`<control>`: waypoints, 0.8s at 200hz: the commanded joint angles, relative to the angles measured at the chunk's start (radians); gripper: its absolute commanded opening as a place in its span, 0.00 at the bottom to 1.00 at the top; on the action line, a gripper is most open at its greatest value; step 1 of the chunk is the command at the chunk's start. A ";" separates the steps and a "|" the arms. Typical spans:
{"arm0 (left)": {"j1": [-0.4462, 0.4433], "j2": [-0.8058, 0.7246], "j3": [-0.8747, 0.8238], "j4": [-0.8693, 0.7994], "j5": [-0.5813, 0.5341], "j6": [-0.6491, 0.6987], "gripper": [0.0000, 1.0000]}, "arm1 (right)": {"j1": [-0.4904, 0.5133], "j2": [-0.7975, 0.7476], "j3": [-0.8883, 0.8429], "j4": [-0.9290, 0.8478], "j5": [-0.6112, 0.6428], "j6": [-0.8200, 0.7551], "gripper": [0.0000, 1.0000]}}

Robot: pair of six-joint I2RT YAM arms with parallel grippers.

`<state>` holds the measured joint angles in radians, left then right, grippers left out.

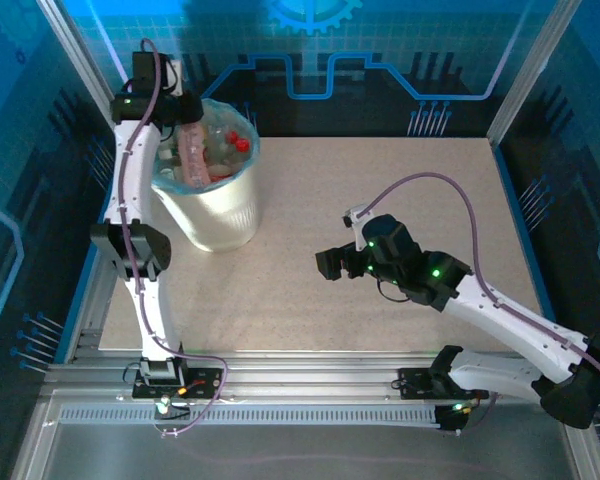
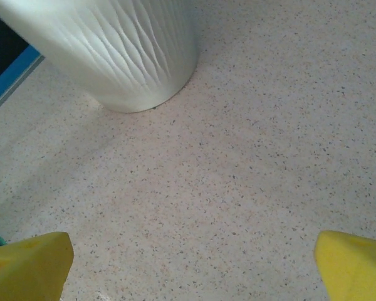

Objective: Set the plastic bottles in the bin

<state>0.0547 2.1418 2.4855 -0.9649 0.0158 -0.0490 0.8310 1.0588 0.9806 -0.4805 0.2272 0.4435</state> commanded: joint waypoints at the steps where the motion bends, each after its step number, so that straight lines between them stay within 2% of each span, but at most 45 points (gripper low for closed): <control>1: -0.038 0.043 -0.010 -0.216 0.046 -0.009 0.40 | 0.011 0.018 0.042 -0.024 0.025 0.014 1.00; 23: -0.035 0.027 0.016 -0.202 0.043 -0.023 0.56 | 0.011 0.035 0.050 -0.027 0.017 0.018 1.00; 63: -0.029 -0.068 0.030 -0.139 0.043 -0.059 0.71 | 0.012 0.061 0.062 -0.026 0.009 0.024 1.00; 96: -0.024 -0.190 0.016 -0.079 0.009 -0.074 0.73 | 0.010 0.079 0.081 -0.038 0.010 0.019 1.00; 129: -0.024 -0.321 -0.127 0.003 -0.021 -0.065 0.72 | 0.011 0.087 0.084 -0.040 0.011 0.017 1.00; 160: -0.024 -0.348 -0.205 0.022 -0.018 -0.057 0.68 | 0.011 0.092 0.081 -0.033 0.004 0.021 1.00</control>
<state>0.0360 1.7893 2.3371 -0.9741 0.0113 -0.1051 0.8310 1.1450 1.0363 -0.5083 0.2287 0.4526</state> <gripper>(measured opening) 0.696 0.998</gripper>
